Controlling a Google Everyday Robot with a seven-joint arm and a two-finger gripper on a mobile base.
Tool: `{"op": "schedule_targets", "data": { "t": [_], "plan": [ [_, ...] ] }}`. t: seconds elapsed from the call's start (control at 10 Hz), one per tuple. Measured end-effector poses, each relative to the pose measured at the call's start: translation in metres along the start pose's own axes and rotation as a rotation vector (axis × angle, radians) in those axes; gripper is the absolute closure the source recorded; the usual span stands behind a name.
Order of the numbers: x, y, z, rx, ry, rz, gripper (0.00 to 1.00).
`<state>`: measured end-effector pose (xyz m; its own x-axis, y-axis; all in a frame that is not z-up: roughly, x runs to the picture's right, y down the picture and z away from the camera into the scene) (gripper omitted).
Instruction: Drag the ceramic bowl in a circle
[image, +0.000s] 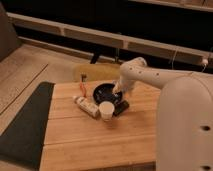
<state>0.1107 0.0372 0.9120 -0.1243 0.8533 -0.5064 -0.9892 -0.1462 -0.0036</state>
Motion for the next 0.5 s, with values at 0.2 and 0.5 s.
{"op": "schedule_targets", "data": {
  "t": [0.2, 0.5],
  "plan": [
    [-0.002, 0.002, 0.014, 0.009, 0.026, -0.024, 0.35],
    [-0.001, 0.002, 0.017, 0.005, 0.034, -0.023, 0.35]
  ]
}}
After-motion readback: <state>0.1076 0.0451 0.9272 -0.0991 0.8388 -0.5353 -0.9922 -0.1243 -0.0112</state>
